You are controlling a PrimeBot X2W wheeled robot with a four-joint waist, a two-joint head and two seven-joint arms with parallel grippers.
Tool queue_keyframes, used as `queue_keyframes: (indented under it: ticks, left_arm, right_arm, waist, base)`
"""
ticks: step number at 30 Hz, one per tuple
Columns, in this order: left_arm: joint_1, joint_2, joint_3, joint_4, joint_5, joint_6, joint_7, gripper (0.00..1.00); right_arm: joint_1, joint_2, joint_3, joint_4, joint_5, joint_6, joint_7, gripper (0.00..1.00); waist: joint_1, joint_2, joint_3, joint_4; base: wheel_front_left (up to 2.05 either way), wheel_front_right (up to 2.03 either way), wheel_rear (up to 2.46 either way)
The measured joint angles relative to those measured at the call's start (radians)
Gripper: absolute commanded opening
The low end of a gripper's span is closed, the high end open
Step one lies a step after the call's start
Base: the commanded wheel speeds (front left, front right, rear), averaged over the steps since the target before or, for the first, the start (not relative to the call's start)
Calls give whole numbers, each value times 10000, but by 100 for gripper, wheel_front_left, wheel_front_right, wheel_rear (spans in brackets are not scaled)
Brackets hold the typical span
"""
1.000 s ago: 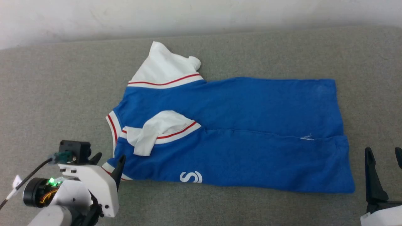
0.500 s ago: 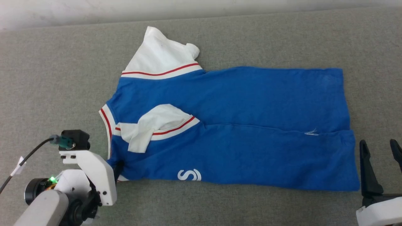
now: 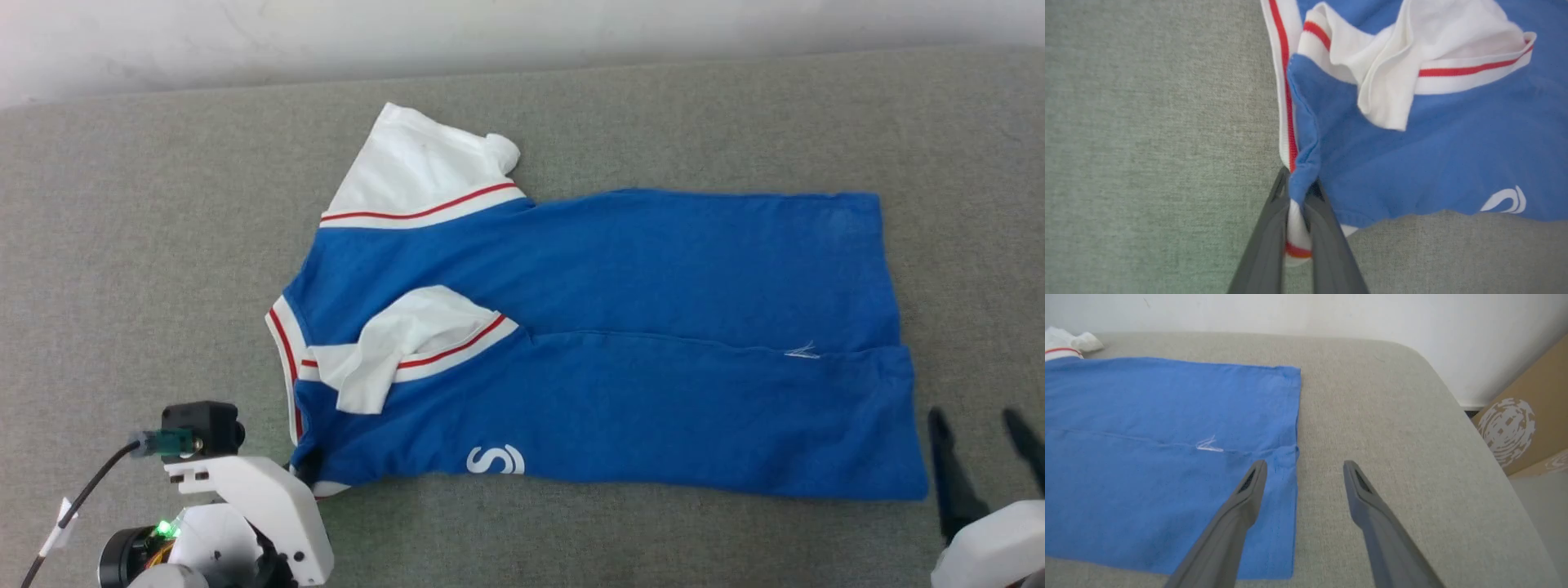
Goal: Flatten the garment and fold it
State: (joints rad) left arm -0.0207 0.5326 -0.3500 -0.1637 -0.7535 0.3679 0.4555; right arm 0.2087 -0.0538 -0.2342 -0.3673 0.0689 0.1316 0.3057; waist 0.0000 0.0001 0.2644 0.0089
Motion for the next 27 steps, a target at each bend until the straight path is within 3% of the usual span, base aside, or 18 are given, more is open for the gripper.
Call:
queue_keyframes:
  ticks: [7, 16, 17, 18, 27]
  left_arm:
    - [17, -8, -13, -399, 84, 42, -40, 0]
    - [-387, -4, -50, -556, 182, 56, -25, 0]
    - [-423, -6, -44, -556, 180, 58, -25, 0]
    - [-434, -10, -33, -558, 180, 73, -25, 0]
    - [-97, -96, 359, -792, -125, 236, -238, 0]
  right_arm:
    - [16, -6, 130, 474, 623, 0, 1735, 100]
    - [-500, -4, 71, 1590, 961, 0, 2203, 100]
    - [-548, -6, 69, 1624, 1039, 0, 2242, 41]
    - [-607, -6, 42, 1638, 1166, 0, 2297, 0]
    - [-739, 10, -23, 1360, 1540, 2, 2500, 0]
  waist:
    - [0, -1, 398, 64]
    - [0, 0, 968, 124]
    - [0, 0, 996, 129]
    - [1, 0, 1006, 133]
    - [1, 0, 566, 42]
  base:
    - [0, 0, 0]
    - [0, 0, 0]
    - [0, 0, 0]
    - [0, 0, 0]
    - [0, 0, 0]
